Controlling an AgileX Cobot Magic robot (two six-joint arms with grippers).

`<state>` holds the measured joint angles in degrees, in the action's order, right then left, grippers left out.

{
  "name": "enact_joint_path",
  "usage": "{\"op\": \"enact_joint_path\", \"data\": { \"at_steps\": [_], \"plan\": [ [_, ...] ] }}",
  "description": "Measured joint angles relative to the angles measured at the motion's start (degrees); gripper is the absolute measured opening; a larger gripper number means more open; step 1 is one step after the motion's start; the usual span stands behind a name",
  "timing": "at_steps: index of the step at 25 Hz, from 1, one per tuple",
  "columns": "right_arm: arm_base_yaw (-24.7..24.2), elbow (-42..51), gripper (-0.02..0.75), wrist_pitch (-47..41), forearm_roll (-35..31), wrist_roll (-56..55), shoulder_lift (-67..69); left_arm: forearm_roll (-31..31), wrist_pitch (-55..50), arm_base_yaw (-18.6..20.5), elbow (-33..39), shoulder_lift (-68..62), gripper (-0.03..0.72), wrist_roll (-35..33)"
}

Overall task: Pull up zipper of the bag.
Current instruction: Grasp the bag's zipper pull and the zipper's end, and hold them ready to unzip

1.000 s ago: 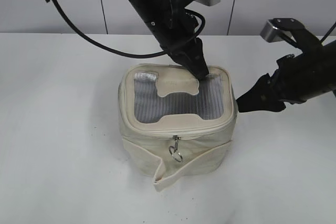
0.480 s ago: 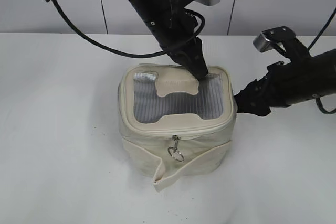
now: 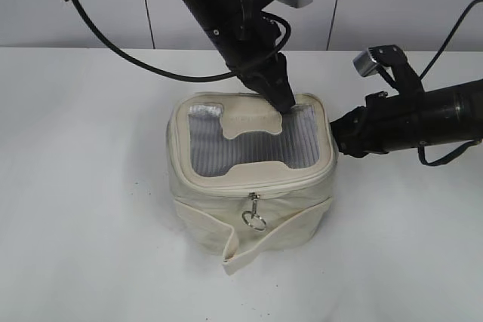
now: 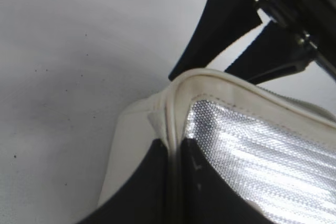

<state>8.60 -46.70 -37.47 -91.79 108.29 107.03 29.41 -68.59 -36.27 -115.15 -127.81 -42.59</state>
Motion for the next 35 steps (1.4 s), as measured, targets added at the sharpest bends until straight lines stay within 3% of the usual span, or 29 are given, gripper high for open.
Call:
{"op": "enact_joint_path", "data": {
  "at_steps": [2,5,13,17,23,30,35],
  "plan": [
    [0.0,0.0,0.022,-0.2,-0.1,-0.9,0.1,-0.1,0.0,0.0,0.0,0.1,0.045,0.0],
    [0.0,0.0,0.014,0.5,2.9,-5.8,-1.3,-0.2,-0.1,0.0,0.0,0.1,0.044,0.0],
    [0.0,-0.3,0.006,0.8,26.4,-32.9,-10.3,0.1,-0.2,0.0,0.0,0.1,0.043,0.0],
    [0.0,-0.3,0.006,-0.8,34.2,-41.0,-13.5,0.1,-0.2,-0.1,0.0,0.1,0.043,0.0],
    [0.0,-0.6,0.006,-6.6,40.5,-47.6,-14.9,-0.1,0.4,-0.1,0.0,0.1,0.042,1.7],
    [0.0,-0.6,0.006,-15.5,43.7,-51.8,-16.7,-0.6,0.5,-0.2,0.0,0.1,0.042,2.9],
    [1.2,0.7,0.006,-16.7,45.1,-55.8,-19.7,-0.5,0.2,-0.4,0.0,0.1,0.042,3.5]
  ]
}}
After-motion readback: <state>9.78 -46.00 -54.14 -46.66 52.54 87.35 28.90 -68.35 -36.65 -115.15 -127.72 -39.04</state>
